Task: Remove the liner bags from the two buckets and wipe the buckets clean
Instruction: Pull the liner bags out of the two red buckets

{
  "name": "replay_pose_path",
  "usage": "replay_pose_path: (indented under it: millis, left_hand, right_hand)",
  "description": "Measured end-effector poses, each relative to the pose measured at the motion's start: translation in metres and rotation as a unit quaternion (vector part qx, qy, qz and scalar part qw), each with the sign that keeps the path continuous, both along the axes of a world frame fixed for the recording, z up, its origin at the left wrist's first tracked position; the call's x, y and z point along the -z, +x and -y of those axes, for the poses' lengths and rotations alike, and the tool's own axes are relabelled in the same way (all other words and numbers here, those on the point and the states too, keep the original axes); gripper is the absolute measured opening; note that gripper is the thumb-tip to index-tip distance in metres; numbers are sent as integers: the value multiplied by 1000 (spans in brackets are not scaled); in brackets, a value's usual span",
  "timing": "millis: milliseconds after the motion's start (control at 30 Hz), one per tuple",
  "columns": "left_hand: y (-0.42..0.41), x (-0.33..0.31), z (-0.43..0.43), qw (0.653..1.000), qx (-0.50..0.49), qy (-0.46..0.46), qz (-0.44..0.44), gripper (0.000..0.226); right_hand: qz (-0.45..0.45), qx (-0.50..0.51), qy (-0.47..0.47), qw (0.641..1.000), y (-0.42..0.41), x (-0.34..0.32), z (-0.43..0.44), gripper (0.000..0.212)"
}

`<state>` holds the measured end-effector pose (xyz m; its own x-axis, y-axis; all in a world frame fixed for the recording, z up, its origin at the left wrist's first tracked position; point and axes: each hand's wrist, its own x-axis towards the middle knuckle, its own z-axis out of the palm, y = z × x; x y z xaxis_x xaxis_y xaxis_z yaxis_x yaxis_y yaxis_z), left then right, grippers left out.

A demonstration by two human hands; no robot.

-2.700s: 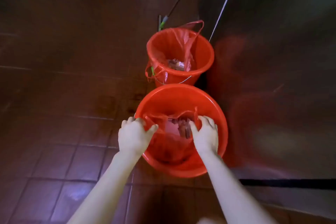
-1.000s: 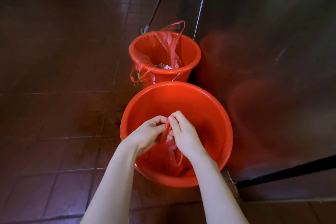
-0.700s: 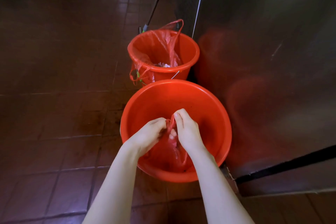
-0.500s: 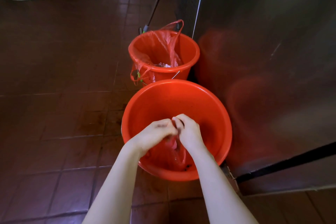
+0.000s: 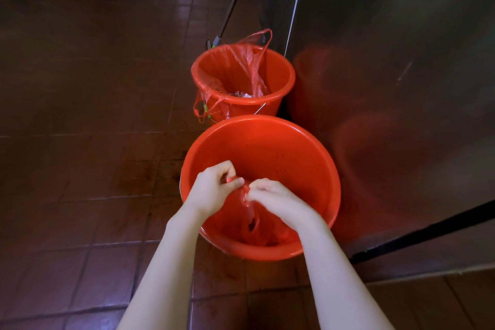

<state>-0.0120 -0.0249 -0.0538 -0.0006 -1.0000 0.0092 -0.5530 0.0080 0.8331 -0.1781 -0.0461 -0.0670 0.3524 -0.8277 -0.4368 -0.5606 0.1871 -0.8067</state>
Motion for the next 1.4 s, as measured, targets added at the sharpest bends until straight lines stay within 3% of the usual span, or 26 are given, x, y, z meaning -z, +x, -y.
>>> replay_pose_path:
  millis: [100,233,467,567,700,767,833,900,1033,1133,1200,1267,1400]
  left_hand:
    - [-8,2,1,995,-39,57,-78,32]
    - [-9,2,0,975,-115,97,-164,25]
    - [-16,2,0,964,-165,98,-184,27]
    - [-11,2,3,937,-235,84,-243,35]
    - [1,-2,1,916,-310,64,-245,31]
    - [0,-7,0,910,-298,51,-283,31]
    - [-4,-14,-1,898,-239,44,-366,30]
    - [-8,-21,-2,900,-180,41,-395,31]
    - [-16,-27,-6,947,-103,-19,-304,36]
    - [5,-34,-9,994,-38,-105,-21,27]
    - [28,-41,-12,985,17,-116,129,26]
    - [45,-50,-12,963,64,-149,217,29]
    - [66,-56,-2,922,103,-243,283,18]
  right_hand:
    - [-54,-30,-80,995,-1,5,-6,27]
    - [0,67,-201,977,0,1,-6,6]
    - [-30,151,-302,941,1,-7,-8,13]
    - [-77,200,-278,936,-13,-5,-5,20]
    - [-104,265,-148,947,-37,4,-4,28]
    - [-38,294,-144,944,-36,2,-4,25]
    - [61,295,-137,944,-28,-4,-4,24]
    - [147,295,-107,938,-18,-11,-5,30]
    - [197,276,-114,934,-5,-27,-6,38]
    - [152,193,-204,948,-6,-40,-7,38]
    - [85,121,-278,949,-8,-48,-5,40]
    - [17,53,-373,926,-6,-59,2,40]
    - [-28,-6,-467,884,-24,-70,24,35]
